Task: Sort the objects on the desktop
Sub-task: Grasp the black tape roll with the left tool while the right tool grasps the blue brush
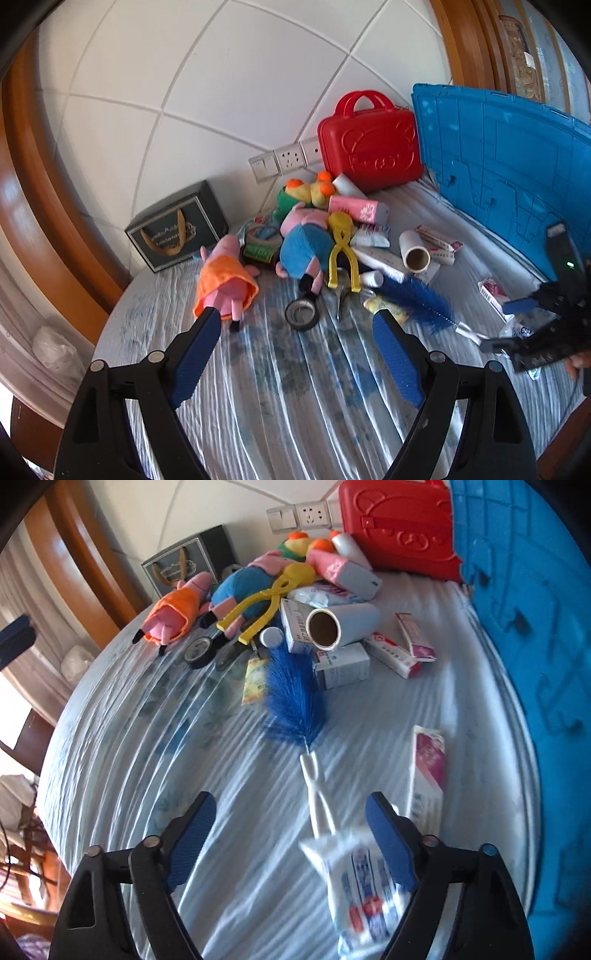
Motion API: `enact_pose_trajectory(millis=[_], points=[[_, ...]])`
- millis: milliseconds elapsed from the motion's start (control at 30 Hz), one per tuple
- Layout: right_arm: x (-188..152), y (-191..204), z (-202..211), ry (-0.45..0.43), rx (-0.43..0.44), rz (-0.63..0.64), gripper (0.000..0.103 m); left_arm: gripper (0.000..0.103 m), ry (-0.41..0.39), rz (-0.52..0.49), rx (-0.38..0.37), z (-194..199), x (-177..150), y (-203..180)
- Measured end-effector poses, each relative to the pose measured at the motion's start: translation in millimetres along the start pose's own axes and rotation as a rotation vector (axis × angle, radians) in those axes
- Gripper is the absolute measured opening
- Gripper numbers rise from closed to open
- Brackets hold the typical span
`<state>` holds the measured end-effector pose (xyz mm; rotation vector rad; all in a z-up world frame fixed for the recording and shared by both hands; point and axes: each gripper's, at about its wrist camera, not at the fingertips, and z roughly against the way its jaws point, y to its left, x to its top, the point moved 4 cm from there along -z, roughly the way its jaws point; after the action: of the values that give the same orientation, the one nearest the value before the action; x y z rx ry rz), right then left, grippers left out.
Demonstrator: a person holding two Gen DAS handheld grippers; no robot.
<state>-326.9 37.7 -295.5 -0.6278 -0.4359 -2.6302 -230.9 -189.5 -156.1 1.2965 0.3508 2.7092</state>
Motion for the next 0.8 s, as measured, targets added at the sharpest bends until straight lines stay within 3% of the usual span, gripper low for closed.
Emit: enact_pose_trajectory(millis=[67, 167, 333, 567, 667, 800], points=[[7, -1, -24, 0.055, -0.028, 0.039, 0.066, 0.084, 0.028, 0.022, 0.012, -7, -5, 5], [4, -4, -55, 0.136, -0.060, 0.087, 0.046, 0.084, 0.046, 0.028, 0.029, -12, -10, 11], [4, 8, -58, 0.131, -0.126, 0.180, 0.027, 0.084, 0.050, 0.014, 0.048, -19, -20, 20], [0, 9, -54, 0.128, -0.128, 0.193, 0.023, 0.084, 0.055, -0.035, -0.067, -83, -26, 11], [2, 8, -56, 0.157, -0.129, 0.192, 0.023, 0.084, 0.122, -0.088, -0.110, -134, -27, 3], [1, 7, -55, 0.160, -0.130, 0.186, 0.023, 0.083, 0.173, -0.055, -0.158, -194, -27, 5]])
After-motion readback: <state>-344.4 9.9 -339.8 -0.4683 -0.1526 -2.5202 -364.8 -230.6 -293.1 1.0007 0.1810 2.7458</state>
